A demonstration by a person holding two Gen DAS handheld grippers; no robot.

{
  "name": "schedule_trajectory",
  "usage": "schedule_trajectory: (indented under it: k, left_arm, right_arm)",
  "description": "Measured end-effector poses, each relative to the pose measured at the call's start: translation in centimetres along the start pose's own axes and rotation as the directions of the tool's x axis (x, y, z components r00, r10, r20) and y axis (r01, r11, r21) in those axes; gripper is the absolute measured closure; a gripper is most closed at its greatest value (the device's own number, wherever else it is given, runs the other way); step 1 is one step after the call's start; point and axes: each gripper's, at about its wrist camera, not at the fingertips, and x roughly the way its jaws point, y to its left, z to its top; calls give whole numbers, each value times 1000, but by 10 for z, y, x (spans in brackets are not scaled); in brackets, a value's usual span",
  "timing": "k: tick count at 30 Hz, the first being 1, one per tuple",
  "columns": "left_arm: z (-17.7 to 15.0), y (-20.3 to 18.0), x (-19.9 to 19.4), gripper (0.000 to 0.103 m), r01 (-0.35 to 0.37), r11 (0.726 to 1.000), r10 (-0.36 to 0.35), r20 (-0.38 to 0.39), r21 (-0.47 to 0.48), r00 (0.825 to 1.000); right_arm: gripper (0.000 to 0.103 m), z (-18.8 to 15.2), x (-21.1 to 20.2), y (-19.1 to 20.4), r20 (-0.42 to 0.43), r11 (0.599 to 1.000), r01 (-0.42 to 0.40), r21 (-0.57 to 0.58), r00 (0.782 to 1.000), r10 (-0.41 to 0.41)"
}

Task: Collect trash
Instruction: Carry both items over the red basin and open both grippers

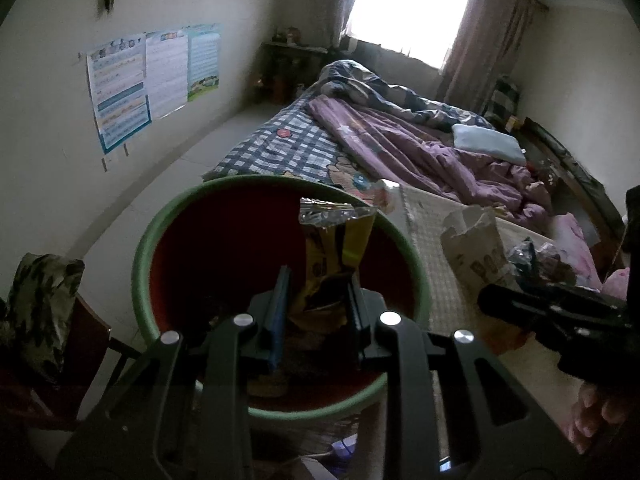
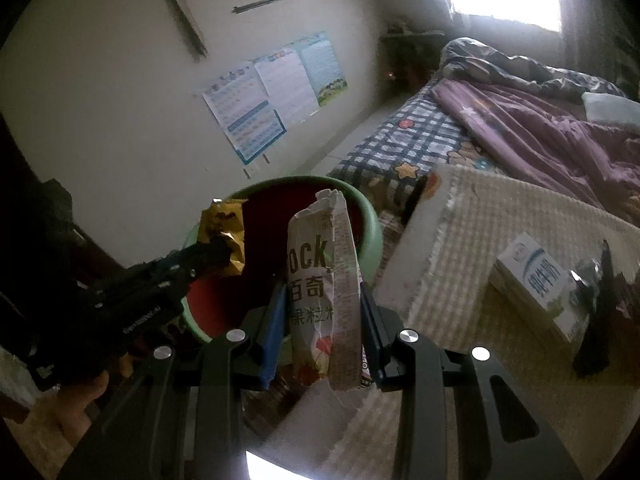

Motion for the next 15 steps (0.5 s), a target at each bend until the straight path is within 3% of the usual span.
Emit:
schedule_trajectory:
  k: [15]
  left_arm:
    - [1,16,19,79,-31,1000,31,-37,4,999]
  right_arm:
    - [69,21,29,20,-14,999,-22,-46,1000,21]
